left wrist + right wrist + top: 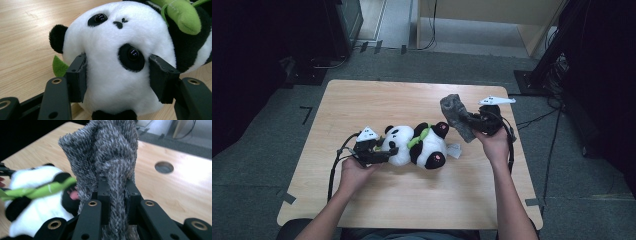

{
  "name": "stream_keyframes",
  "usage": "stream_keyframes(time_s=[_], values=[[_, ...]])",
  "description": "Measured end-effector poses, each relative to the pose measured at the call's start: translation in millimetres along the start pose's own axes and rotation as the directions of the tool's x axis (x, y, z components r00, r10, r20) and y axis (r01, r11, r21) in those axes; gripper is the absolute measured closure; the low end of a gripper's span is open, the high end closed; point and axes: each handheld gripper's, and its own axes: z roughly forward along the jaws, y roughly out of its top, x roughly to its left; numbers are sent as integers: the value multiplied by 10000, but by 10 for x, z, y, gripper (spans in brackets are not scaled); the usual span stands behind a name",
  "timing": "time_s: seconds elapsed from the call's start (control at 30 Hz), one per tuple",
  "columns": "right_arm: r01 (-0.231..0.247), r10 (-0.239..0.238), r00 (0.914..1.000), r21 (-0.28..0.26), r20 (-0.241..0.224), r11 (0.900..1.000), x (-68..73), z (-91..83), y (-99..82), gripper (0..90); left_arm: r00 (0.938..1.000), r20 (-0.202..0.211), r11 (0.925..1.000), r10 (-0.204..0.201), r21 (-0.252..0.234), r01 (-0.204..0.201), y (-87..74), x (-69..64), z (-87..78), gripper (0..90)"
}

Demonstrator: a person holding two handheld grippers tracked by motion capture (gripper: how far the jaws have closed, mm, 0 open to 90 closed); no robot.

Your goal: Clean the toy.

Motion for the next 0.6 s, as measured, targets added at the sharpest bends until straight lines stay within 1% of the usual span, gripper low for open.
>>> stream_keyframes(time_s=[0.07, 0.2, 0.3, 0.37, 0.4, 0.47, 0.5, 0.53, 0.57, 0.6], values=[[134, -134, 9999, -43, -89, 9999, 61, 16, 43, 797, 10000, -39, 10000, 7, -7, -7, -3, -8, -1, 388], [562, -559, 9977, 59, -380, 9984, 234, 129, 101, 797, 9999, -111, 10000, 28, -13, -29, -6, -23, -2, 387], [869, -848, 9946, 327, -593, 9957, 368, 255, 98, 793, 9999, -145, 10000, 27, -13, -27, -9, -30, -4, 387], [1009, -958, 9921, 604, -816, 9931, 426, 352, 71, 792, 9999, -140, 10000, -5, -24, 5, -11, -30, -3, 387], [1038, -971, 9915, 774, -866, 9916, 441, 397, 48, 791, 9999, -133, 10000, -21, -28, 21, -11, -28, -2, 387], [1075, -1000, 9911, 857, -879, 9905, 447, 464, -11, 791, 9999, -125, 9999, -86, -72, 85, -10, -23, 4, 387], [1079, -1011, 9915, 822, -824, 9908, 441, 477, -33, 790, 9999, -138, 9999, -104, -94, 103, -9, -21, 8, 387], [1123, -1070, 9913, 678, -769, 9914, 422, 482, -67, 790, 9998, -143, 9999, -111, -102, 109, -8, -20, 10, 387], [1092, -1043, 9917, 645, -748, 9919, 405, 478, -83, 790, 9998, -142, 9999, -141, -96, 139, -6, -22, 11, 388], [949, -901, 9931, 630, -752, 9935, 372, 465, -99, 790, 9998, -139, 9999, -121, -76, 120, -4, -21, 10, 388]])
